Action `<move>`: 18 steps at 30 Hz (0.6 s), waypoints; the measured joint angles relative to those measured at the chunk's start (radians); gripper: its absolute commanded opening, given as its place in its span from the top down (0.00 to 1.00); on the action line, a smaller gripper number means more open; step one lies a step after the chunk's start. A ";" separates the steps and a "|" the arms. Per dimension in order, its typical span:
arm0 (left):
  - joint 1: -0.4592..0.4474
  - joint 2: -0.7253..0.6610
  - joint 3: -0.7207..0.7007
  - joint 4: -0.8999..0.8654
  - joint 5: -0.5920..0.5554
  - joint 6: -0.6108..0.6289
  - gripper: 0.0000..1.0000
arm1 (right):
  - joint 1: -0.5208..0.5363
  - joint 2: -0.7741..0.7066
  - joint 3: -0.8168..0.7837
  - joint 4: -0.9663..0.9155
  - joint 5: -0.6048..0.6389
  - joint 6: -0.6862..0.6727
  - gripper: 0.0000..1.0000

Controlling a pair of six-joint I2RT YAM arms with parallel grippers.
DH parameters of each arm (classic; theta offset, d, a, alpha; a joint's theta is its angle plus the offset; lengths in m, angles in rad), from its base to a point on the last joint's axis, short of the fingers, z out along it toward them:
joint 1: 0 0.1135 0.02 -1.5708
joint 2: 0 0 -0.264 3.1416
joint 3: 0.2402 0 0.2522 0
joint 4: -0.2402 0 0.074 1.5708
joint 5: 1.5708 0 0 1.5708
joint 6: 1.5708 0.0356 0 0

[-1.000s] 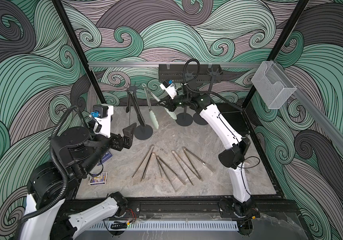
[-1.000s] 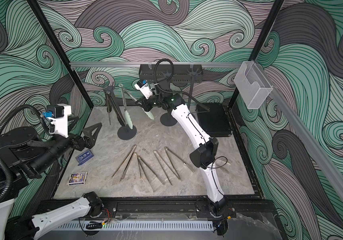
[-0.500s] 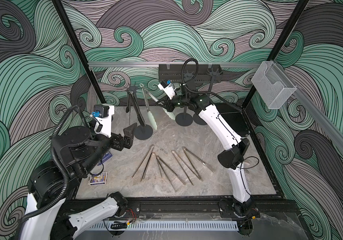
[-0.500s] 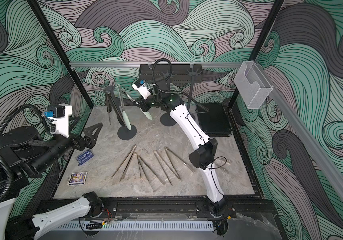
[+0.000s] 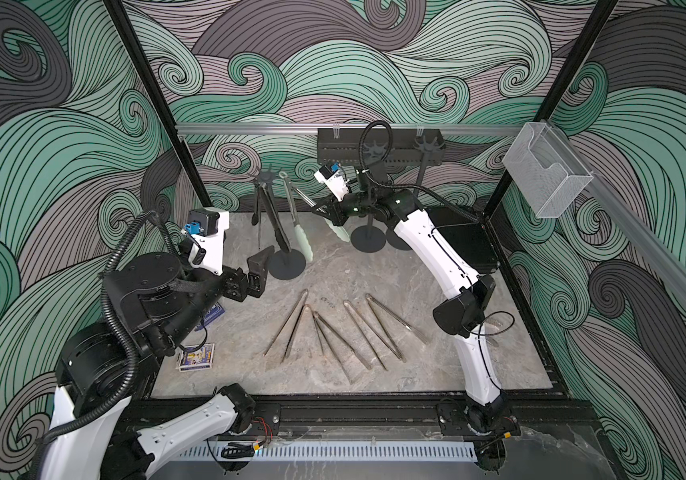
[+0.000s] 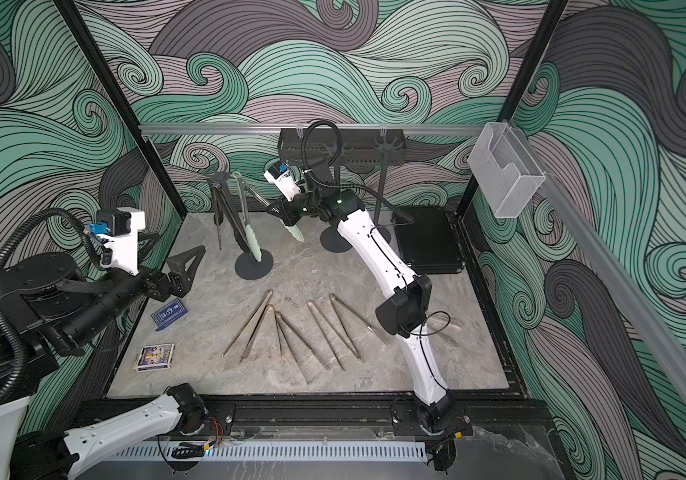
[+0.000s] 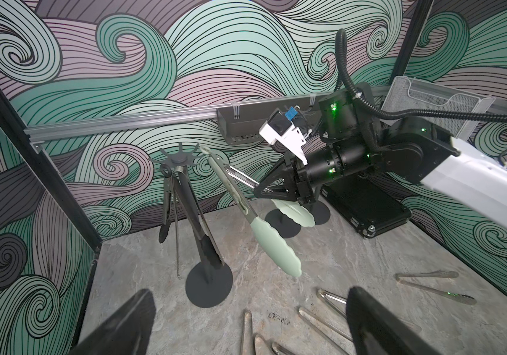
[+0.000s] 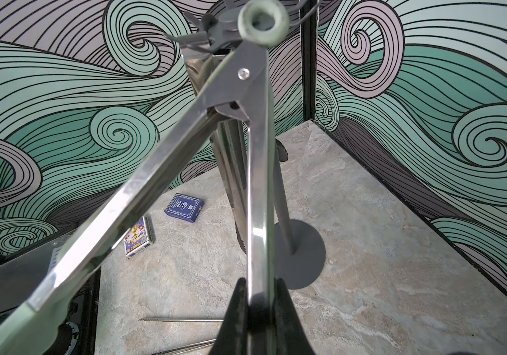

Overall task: Hang food tongs on kitchen utensil racks
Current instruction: Hang the food tongs on the rack.

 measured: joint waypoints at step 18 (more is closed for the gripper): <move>0.000 0.000 -0.009 0.009 0.000 0.005 0.03 | 0.011 0.034 0.000 0.017 -0.004 0.000 1.00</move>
